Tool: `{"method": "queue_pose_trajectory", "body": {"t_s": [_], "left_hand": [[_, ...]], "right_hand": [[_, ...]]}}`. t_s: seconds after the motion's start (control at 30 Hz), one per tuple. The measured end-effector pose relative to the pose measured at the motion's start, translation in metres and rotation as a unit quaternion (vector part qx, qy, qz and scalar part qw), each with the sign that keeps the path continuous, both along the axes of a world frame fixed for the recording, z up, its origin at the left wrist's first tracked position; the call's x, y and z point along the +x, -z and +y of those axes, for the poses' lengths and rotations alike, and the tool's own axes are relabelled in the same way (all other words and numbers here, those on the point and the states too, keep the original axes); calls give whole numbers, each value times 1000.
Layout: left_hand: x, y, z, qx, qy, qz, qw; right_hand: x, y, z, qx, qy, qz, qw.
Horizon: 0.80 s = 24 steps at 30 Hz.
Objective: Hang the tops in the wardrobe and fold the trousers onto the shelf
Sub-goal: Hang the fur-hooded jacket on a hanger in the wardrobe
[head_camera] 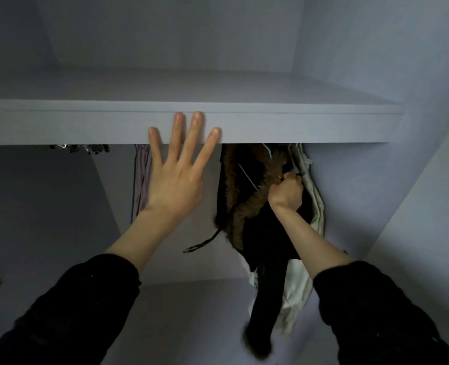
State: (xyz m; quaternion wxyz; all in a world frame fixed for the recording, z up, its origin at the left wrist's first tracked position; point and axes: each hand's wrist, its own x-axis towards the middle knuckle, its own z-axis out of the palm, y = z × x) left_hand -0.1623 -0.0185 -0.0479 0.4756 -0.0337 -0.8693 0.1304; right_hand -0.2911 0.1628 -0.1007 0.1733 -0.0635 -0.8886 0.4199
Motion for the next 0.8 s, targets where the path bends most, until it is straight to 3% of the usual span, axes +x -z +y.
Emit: {"method": "queue_pose_trajectory", "body": {"t_s": [0.33, 0.57, 0.67, 0.8], "left_hand": [[-7, 6, -2, -14, -24, 15, 1000], [-7, 6, -3, -11, -36, 0, 999], [-4, 5, 0, -2, -41, -18, 999], [9, 10, 11, 29, -35, -69, 997]], "right_hand": [[-27, 22, 5, -35, 30, -120, 992], [-32, 15, 33, -57, 72, -141, 986], [-17, 12, 32, -18, 42, -115, 992], [17, 12, 34, 83, -40, 0, 996]]}}
